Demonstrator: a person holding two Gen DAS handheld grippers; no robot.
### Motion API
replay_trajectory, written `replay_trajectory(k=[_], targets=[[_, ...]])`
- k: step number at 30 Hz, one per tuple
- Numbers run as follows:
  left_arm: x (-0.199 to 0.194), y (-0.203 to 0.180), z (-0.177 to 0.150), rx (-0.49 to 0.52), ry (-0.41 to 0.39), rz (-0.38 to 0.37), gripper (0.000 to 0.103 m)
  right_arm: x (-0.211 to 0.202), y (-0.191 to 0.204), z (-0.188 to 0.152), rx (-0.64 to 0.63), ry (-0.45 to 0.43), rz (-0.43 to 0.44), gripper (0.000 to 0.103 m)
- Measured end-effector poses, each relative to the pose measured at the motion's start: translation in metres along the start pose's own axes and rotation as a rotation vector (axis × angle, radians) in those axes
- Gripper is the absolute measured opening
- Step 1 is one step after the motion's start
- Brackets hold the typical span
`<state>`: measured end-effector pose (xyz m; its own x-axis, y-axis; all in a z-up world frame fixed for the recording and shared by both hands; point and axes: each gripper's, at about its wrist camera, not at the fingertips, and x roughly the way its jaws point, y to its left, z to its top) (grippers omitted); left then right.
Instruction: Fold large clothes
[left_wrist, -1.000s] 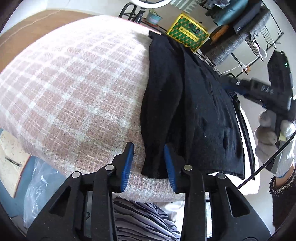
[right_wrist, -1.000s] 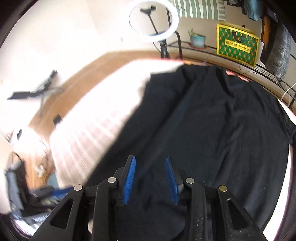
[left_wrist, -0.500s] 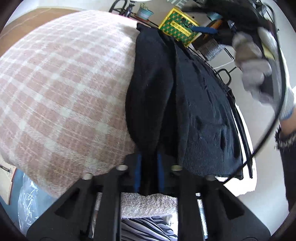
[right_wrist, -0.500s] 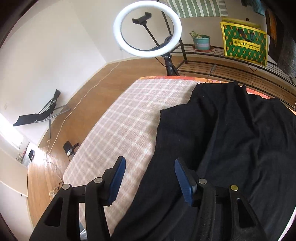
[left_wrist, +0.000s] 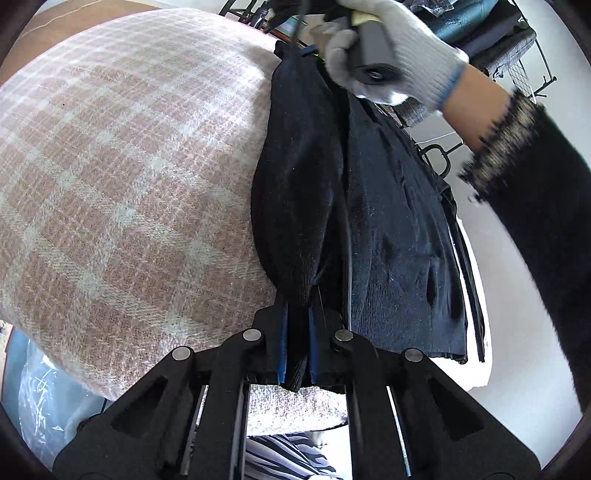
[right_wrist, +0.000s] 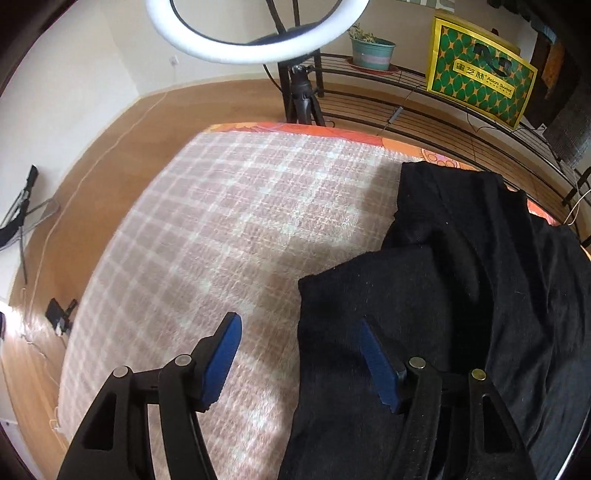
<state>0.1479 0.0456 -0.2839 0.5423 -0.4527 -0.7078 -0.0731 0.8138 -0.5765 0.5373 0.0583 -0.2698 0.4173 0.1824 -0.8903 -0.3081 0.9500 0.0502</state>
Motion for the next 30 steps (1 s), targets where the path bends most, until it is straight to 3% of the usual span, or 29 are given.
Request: replay_trajectory(k=[2,9,12,14,17,20,27,30], targets=[[0.000,-0.001,0.000,0.004,-0.001,0.001,0.006,0.016,0.007,0.004,-0.026,0.021,-0.073,0.068],[0.000,0.002,0.000,-0.006,-0.001,-0.010,0.006,0.041,0.017,0.010,-0.088,0.058,-0.209,0.065],[-0.002,0.003,0.000,-0.011,-0.004,-0.017,0.006,0.040,0.019,0.010,-0.104,0.049,-0.235,0.044],[-0.006,0.004,0.001,-0.010,-0.007,-0.023,0.006,0.039,0.019,0.011,-0.121,0.046,-0.250,0.021],[-0.014,0.006,0.001,-0.002,-0.016,-0.028,0.006,0.039,0.019,0.011,-0.183,0.044,-0.273,0.008],[-0.022,0.006,0.001,0.007,-0.029,-0.030,0.006,0.030,0.008,0.015,-0.119,0.045,-0.186,0.005],[-0.042,-0.005,0.000,0.076,-0.074,-0.014,0.005,-0.015,-0.056,0.021,0.163,-0.093,0.226,0.004],[-0.038,-0.012,-0.003,0.103,-0.065,-0.006,0.005,-0.013,-0.093,0.009,0.269,-0.101,0.331,0.004]])
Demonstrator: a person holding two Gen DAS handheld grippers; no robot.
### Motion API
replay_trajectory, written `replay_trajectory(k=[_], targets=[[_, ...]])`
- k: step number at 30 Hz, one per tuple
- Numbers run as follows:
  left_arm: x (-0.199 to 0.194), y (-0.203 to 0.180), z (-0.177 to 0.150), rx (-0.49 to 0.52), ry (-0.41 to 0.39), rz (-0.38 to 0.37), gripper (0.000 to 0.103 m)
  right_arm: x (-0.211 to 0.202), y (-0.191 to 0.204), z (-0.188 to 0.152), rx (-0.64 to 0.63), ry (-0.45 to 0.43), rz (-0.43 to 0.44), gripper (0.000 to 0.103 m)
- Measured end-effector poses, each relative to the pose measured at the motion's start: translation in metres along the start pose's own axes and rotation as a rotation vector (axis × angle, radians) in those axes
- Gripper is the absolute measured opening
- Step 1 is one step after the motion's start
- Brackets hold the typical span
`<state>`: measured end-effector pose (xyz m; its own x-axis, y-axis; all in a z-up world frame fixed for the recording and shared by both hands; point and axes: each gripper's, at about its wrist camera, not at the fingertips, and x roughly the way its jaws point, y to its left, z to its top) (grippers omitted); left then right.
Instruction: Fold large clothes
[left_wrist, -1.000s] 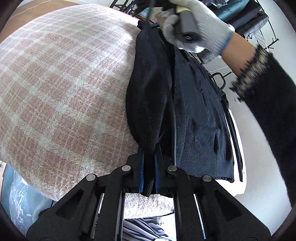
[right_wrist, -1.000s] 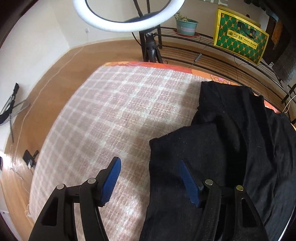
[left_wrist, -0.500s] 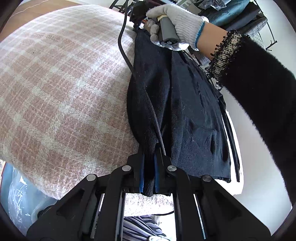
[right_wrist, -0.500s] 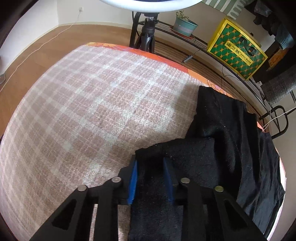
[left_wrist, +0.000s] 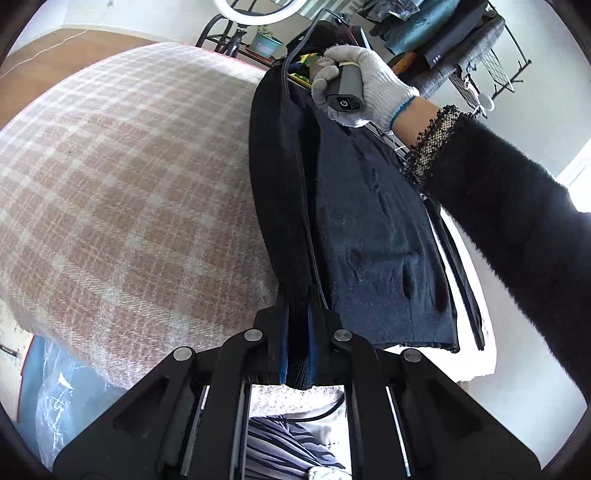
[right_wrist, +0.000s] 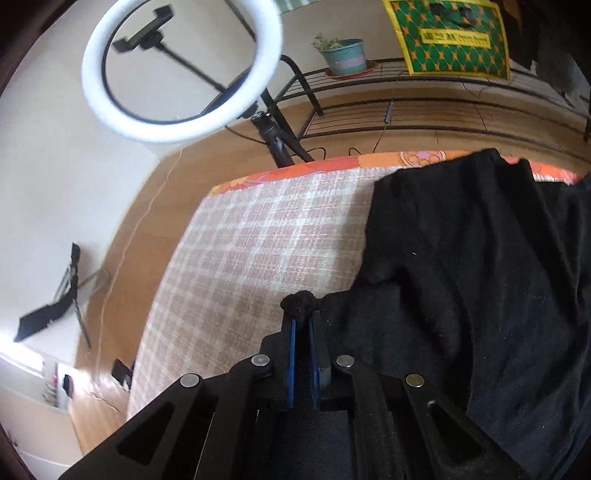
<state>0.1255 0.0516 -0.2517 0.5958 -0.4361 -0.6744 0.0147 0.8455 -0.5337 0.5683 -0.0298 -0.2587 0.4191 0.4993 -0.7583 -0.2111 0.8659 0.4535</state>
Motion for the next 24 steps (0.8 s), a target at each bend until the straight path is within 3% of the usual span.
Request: replay_trajectory(k=[5,14,24], targets=[[0.000,-0.018,-0.001,0.044,-0.001,-0.002,0.005,-0.029,-0.032,0.006,0.064,-0.080,0.109,0.004],[0.011,-0.067,-0.006,0.160,0.003,0.005,0.005,-0.079,-0.076,0.005,0.071,-0.151,0.126,0.004],[0.035,-0.109,-0.017,0.273,0.063,0.019,0.005,-0.085,-0.166,-0.011,0.188,-0.134,-0.002,0.004]])
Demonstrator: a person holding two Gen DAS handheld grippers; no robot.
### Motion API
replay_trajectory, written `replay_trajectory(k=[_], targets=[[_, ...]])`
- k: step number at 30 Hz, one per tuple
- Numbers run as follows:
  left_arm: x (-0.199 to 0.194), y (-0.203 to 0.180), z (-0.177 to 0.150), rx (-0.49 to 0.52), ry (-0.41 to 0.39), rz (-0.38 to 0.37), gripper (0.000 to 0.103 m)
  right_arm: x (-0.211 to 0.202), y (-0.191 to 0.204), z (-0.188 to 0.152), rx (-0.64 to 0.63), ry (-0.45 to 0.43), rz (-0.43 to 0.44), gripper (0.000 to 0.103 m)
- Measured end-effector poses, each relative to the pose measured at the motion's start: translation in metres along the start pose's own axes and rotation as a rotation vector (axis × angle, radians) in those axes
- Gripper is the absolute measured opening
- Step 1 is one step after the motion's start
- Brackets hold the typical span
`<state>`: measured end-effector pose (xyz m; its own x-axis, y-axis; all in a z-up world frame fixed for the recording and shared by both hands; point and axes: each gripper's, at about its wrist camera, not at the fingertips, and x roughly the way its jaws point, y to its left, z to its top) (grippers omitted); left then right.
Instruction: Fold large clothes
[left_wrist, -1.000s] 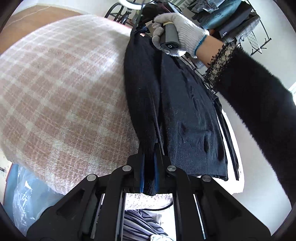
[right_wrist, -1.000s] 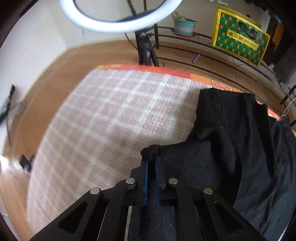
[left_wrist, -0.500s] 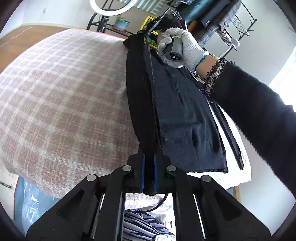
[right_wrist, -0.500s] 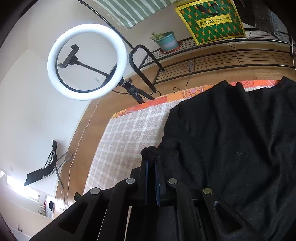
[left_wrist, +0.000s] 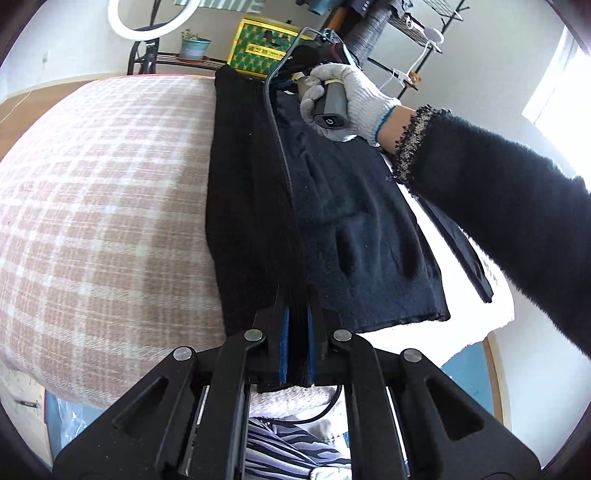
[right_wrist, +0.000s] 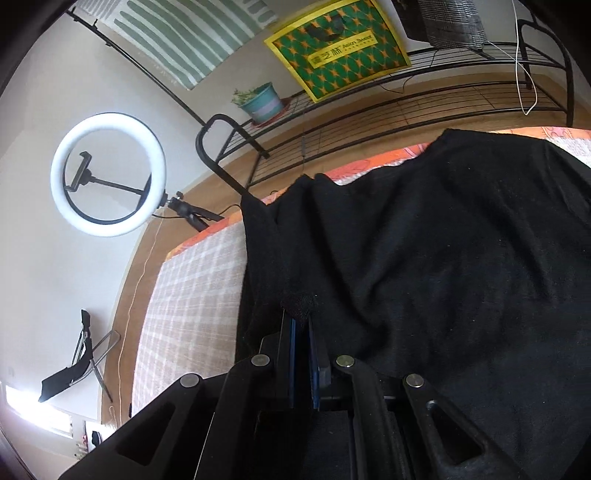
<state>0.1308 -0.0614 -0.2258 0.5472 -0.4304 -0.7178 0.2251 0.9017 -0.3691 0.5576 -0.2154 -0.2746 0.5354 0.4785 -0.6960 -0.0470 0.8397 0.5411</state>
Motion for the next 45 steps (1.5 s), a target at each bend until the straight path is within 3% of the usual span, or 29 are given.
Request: replay_trajectory(k=[9,12,13,14,19,23,29,37,45], targets=[[0.015,-0.011,-0.005,0.046,0.040,0.033,0.005,0.009,-0.021,-0.004,-0.029,0.048,-0.095,0.006],[0.014,-0.012,-0.007,0.053,0.047,0.022,0.005,0.001,-0.024,-0.007,-0.037,0.061,-0.084,0.025],[0.013,-0.014,-0.009,0.055,0.056,0.009,0.005,-0.006,-0.025,-0.007,-0.038,0.050,-0.074,0.037],[0.011,-0.016,-0.011,0.064,0.060,-0.010,0.005,-0.013,-0.027,-0.009,-0.037,0.041,-0.066,0.041],[-0.009,-0.027,-0.023,0.125,0.057,-0.038,0.008,-0.070,-0.032,-0.014,-0.022,-0.012,0.020,0.041],[-0.035,-0.016,-0.034,0.092,0.046,-0.063,0.008,-0.132,-0.033,-0.026,-0.032,-0.067,0.084,0.041],[-0.072,0.011,-0.036,0.015,0.002,-0.033,0.008,-0.233,-0.037,-0.073,-0.050,-0.151,0.174,0.042],[-0.117,0.042,-0.002,-0.038,-0.118,-0.012,0.008,-0.342,-0.036,-0.153,-0.047,-0.256,0.168,0.042],[-0.151,0.060,0.047,-0.029,-0.226,-0.004,0.008,-0.418,-0.020,-0.209,-0.076,-0.380,0.068,0.043]])
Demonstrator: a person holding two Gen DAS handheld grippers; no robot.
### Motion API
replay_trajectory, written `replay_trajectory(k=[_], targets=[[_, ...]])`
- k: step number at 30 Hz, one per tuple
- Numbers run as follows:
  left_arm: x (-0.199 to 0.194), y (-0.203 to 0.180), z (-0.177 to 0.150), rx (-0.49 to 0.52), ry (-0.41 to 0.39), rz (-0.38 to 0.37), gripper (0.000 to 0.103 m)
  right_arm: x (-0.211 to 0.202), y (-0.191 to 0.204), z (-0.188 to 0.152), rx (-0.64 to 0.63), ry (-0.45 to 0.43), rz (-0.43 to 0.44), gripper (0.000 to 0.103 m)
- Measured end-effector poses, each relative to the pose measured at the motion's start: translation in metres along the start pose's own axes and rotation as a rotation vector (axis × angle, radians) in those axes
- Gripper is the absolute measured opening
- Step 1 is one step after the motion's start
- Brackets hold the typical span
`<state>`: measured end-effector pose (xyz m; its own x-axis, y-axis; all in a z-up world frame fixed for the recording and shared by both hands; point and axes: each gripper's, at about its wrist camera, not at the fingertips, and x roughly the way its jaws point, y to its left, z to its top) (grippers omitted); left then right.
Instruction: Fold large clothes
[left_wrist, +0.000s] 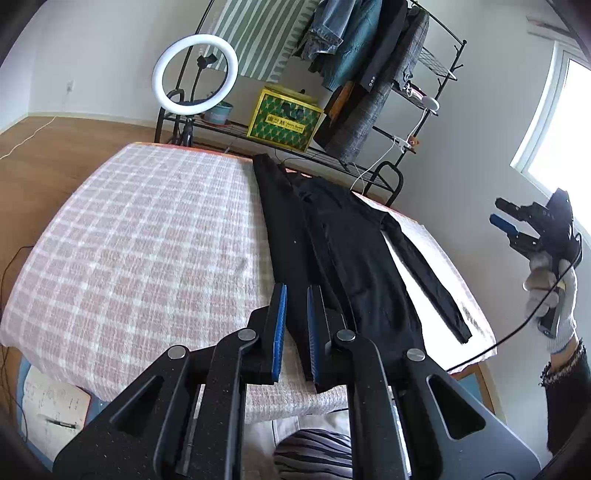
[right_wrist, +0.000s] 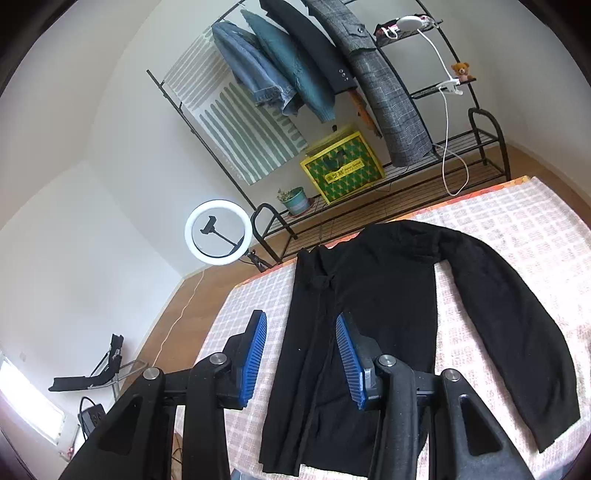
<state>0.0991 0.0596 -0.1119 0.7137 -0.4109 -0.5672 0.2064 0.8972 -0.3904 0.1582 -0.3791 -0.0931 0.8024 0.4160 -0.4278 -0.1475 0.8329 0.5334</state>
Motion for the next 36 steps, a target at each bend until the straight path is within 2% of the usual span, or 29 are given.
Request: replay_trajectory(k=[7,12,14,17,18,24,28,32,36], targets=[[-0.002,-0.016,0.026,0.072,-0.017,-0.015,0.008,-0.055,0.000,-0.020,-0.001,-0.069,-0.098,0.046],[0.004,-0.048,0.025,0.112,-0.015,-0.075,0.008,-0.098,-0.007,-0.038,-0.017,-0.088,-0.197,0.048],[0.007,-0.063,0.021,0.126,-0.002,-0.104,0.008,-0.114,-0.014,-0.043,-0.028,-0.092,-0.239,0.053],[0.015,-0.087,0.011,0.122,0.014,-0.142,0.017,-0.136,-0.031,-0.047,-0.033,-0.081,-0.287,0.056],[0.019,-0.095,0.008,0.122,0.021,-0.153,0.020,-0.142,-0.040,-0.049,-0.033,-0.075,-0.306,0.056],[0.059,-0.150,-0.024,0.156,0.112,-0.205,0.021,-0.154,-0.113,-0.062,0.029,-0.041,-0.378,0.057],[0.102,-0.191,-0.056,0.174,0.203,-0.241,0.022,-0.138,-0.177,-0.079,0.086,0.033,-0.469,0.057],[0.149,-0.233,-0.094,0.188,0.305,-0.269,0.022,-0.117,-0.235,-0.104,0.180,0.110,-0.521,0.058],[0.188,-0.271,-0.124,0.291,0.359,-0.231,0.033,-0.096,-0.275,-0.121,0.272,0.141,-0.509,0.059]])
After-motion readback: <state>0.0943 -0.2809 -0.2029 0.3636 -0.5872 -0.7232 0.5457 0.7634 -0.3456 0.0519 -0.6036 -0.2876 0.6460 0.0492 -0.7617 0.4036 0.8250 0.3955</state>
